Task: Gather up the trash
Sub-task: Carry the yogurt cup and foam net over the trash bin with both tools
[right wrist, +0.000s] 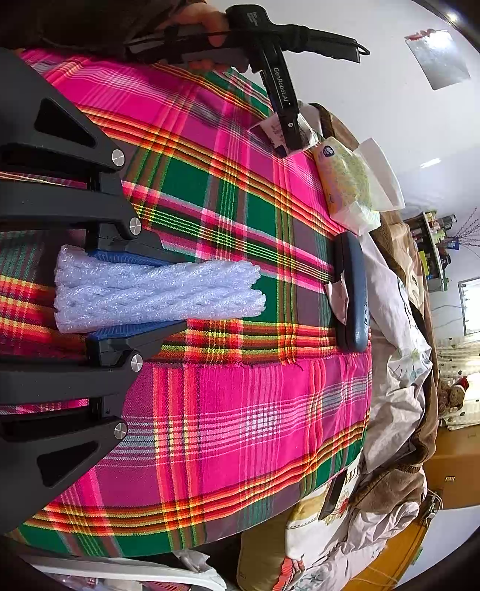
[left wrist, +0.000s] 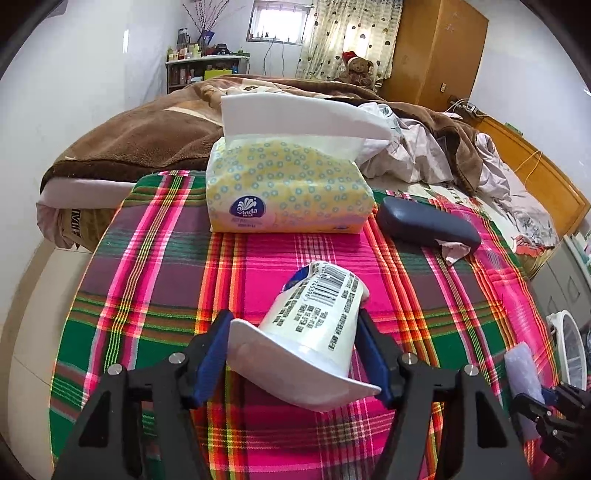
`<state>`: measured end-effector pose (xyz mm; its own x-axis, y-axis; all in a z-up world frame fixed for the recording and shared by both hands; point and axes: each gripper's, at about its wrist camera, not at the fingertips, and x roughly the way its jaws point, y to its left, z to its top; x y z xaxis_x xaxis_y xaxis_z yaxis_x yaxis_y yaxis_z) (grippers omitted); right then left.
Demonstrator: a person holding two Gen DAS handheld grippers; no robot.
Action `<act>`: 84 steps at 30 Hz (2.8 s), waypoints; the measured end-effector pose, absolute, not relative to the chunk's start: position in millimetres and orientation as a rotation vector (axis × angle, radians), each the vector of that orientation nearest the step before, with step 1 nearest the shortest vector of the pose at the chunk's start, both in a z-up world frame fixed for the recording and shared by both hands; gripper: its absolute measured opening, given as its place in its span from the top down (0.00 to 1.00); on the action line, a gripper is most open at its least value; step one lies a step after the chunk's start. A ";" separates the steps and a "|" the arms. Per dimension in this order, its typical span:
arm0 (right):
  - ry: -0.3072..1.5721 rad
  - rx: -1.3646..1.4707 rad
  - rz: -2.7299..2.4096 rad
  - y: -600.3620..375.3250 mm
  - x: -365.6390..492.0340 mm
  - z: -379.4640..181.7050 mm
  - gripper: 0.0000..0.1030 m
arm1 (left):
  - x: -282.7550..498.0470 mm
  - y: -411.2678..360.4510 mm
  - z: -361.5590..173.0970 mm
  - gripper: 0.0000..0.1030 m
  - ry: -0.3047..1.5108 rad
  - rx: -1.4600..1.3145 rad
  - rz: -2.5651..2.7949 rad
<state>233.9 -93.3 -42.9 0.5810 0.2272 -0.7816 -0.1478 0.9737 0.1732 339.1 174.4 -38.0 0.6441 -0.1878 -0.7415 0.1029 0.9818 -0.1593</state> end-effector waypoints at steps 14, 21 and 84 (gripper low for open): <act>0.893 0.116 0.209 -103.4 224.0 -34.4 0.76 | 299.5 141.9 -19.1 0.35 0.831 -0.078 -0.185; 0.854 0.143 0.194 -118.7 211.1 -22.6 0.76 | 273.4 116.3 -3.1 0.35 0.808 -0.061 -0.214; 0.843 0.277 -0.207 -387.4 132.4 -24.3 0.76 | 174.0 -265.6 9.4 0.35 0.834 0.147 -0.738</act>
<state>132.4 -387.4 -24.3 0.6485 -0.0703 -0.7579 0.2882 0.9443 0.1591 174.0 -265.6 9.4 0.4424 -0.5367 -0.7185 0.6473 0.7456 -0.1584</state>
